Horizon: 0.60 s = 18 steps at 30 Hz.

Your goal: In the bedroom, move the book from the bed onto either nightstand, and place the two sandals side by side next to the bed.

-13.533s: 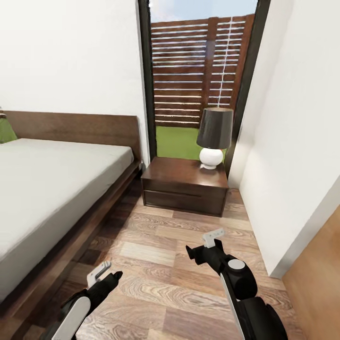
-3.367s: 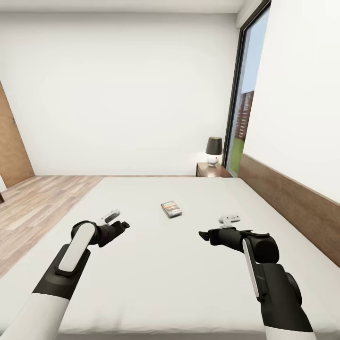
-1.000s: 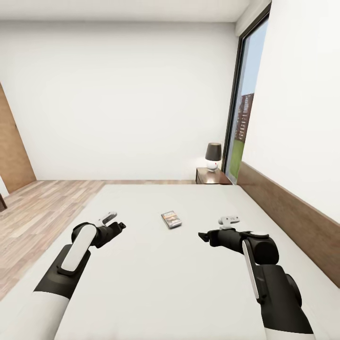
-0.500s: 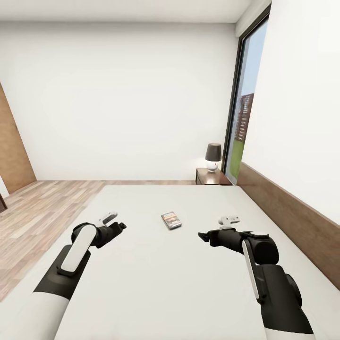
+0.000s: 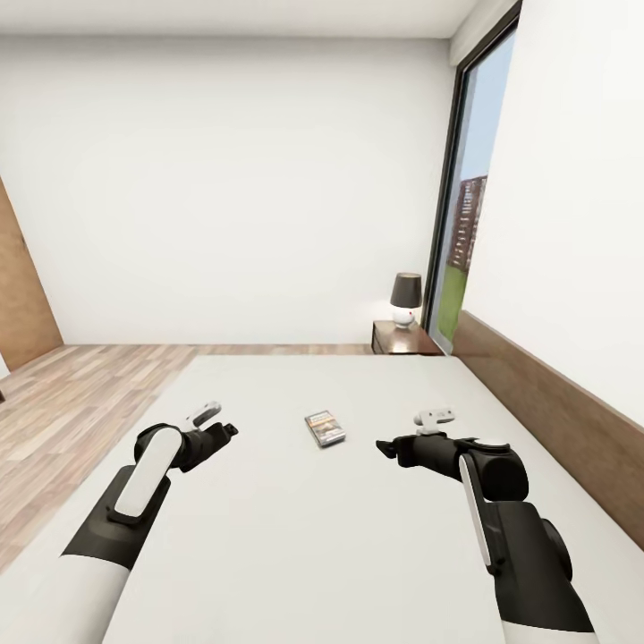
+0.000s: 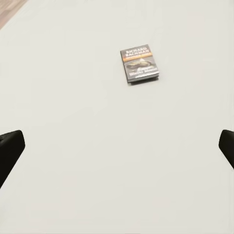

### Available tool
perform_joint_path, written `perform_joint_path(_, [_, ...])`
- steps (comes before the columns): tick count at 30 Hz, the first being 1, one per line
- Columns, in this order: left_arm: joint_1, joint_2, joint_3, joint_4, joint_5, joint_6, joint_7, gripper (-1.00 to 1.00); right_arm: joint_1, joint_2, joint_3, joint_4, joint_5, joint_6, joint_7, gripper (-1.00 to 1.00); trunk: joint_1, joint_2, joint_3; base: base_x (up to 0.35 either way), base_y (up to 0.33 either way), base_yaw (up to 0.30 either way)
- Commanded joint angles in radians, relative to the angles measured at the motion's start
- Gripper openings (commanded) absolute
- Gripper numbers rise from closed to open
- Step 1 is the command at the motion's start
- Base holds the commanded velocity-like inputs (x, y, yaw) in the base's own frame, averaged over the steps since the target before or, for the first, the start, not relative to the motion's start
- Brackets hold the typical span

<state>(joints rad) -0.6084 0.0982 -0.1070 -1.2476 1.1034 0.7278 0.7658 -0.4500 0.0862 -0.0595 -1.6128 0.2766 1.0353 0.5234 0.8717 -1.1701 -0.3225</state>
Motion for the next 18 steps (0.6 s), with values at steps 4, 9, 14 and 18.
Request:
perform_joint_path(4, [-0.001,0.001,-0.002,-0.001,0.012,-0.001,0.010,1.00,-0.001,0.001,-0.002,-0.001,0.010,0.003,0.010,1.00,0.000,-0.001,-0.001,0.137,0.000,0.000])
perform_joint_path(9, [-0.001,0.000,-0.001,-0.001,0.014,-0.001,0.010,1.00,-0.001,0.001,-0.002,-0.001,0.010,0.003,0.010,1.00,0.000,-0.001,-0.001,0.060,0.000,0.000])
perform_joint_path(14, [-0.001,0.001,-0.001,-0.001,0.012,-0.001,0.011,1.00,-0.001,0.001,-0.002,-0.001,0.010,0.003,0.010,1.00,0.000,-0.001,-0.001,0.088,0.040,0.000])
perform_joint_path(18, [0.001,0.001,-0.002,-0.001,0.009,-0.002,0.011,1.00,-0.001,0.001,-0.002,-0.001,0.010,0.003,0.010,1.00,0.000,-0.001,-0.001,0.162,0.091,0.000])
